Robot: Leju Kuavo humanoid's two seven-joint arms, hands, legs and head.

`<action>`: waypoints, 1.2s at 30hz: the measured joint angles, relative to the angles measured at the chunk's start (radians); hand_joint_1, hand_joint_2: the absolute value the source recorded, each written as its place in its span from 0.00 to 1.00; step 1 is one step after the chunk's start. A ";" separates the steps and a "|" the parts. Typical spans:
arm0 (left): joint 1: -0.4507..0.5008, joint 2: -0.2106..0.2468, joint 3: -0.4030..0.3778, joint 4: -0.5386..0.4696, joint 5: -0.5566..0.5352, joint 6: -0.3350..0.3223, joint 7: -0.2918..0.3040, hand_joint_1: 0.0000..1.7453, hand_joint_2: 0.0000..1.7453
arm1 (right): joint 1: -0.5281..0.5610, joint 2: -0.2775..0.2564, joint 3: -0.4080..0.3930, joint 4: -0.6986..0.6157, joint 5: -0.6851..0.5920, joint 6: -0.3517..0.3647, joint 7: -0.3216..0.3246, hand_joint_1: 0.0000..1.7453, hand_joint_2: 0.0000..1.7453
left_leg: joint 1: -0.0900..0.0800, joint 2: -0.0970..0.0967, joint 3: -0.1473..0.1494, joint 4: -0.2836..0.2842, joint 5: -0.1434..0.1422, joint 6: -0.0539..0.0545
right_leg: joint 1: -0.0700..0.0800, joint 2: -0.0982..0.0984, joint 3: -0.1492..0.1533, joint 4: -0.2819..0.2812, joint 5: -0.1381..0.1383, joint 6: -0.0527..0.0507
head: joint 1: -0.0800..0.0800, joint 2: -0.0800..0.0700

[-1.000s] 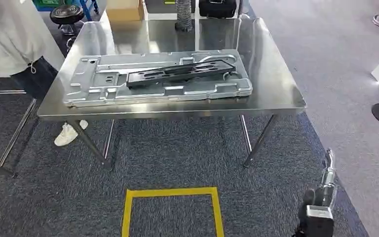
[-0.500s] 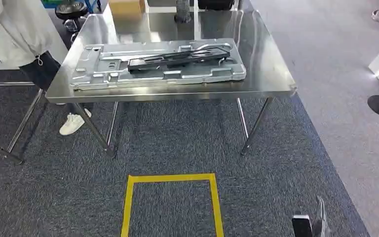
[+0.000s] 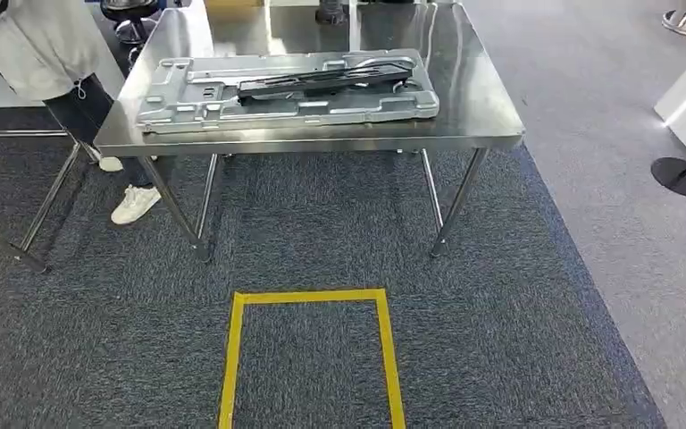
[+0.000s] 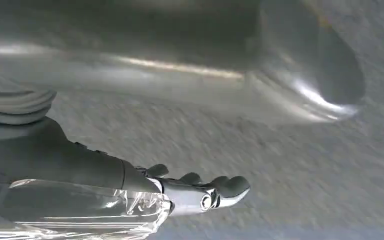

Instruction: Take the parts from the cabinet and place them on the table.

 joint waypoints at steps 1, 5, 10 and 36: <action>-0.002 0.000 0.000 0.000 0.000 -0.001 0.000 0.00 0.00 | 0.001 0.001 0.000 0.011 0.006 0.001 0.007 0.00 0.00 | -0.002 0.001 -0.015 0.000 0.012 0.010 | 0.000 0.003 -0.013 0.026 -0.054 0.002 | 0.001 0.000; 0.002 0.000 -0.001 0.000 0.000 -0.001 0.001 0.00 0.00 | -0.005 0.002 0.000 0.040 0.026 0.015 0.041 0.00 0.00 | -0.005 0.002 -0.085 0.004 0.058 0.014 | -0.004 0.005 -0.070 0.300 -0.234 0.015 | 0.010 0.000; 0.002 -0.001 0.000 0.000 0.000 0.021 0.077 0.00 0.00 | -0.007 0.001 0.000 0.058 0.050 0.046 0.112 0.00 0.00 | -0.005 0.002 -0.151 0.029 0.100 0.002 | -0.001 0.004 0.152 0.064 -0.129 -0.003 | 0.009 0.000; 0.001 -0.008 0.003 0.000 0.000 0.004 0.110 0.00 1.00 | -0.008 0.008 -0.058 0.086 -0.034 0.235 0.389 0.00 1.00 | -0.004 -0.005 -0.090 0.032 0.050 -0.015 | 0.004 0.001 0.143 -0.036 -0.121 -0.021 | 0.004 0.000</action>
